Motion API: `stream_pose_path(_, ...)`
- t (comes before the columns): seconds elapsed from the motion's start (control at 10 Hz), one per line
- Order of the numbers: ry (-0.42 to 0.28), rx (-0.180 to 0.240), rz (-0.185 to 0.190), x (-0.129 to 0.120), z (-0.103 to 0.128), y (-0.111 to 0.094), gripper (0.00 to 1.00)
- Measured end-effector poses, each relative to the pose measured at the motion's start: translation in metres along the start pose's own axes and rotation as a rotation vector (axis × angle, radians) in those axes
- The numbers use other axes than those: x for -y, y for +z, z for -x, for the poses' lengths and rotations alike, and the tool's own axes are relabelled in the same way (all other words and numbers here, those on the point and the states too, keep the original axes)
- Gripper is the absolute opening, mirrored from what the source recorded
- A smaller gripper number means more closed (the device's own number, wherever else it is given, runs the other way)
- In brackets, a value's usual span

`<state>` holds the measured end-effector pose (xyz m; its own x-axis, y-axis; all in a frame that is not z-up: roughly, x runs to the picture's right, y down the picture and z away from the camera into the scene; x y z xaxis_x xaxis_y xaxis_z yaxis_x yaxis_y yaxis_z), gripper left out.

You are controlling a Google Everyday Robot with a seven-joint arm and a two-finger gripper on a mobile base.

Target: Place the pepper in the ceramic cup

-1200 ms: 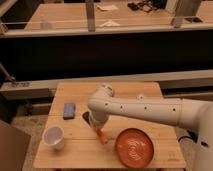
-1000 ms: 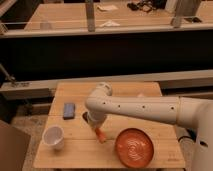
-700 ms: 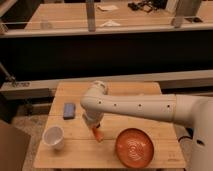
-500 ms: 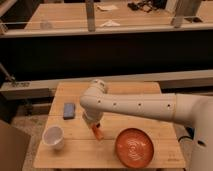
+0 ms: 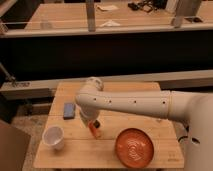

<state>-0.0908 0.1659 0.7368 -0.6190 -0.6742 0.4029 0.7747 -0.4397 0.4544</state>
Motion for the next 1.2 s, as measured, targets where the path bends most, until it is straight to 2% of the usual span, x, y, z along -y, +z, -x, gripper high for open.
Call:
stream_pose_path(0.7,-0.064,-0.019,0.014,0.024,-0.019,-0.011,0.0)
stream_pose_path(1.2,-0.117,-0.027,0.02,0.06,-0.033,-0.015,0.0)
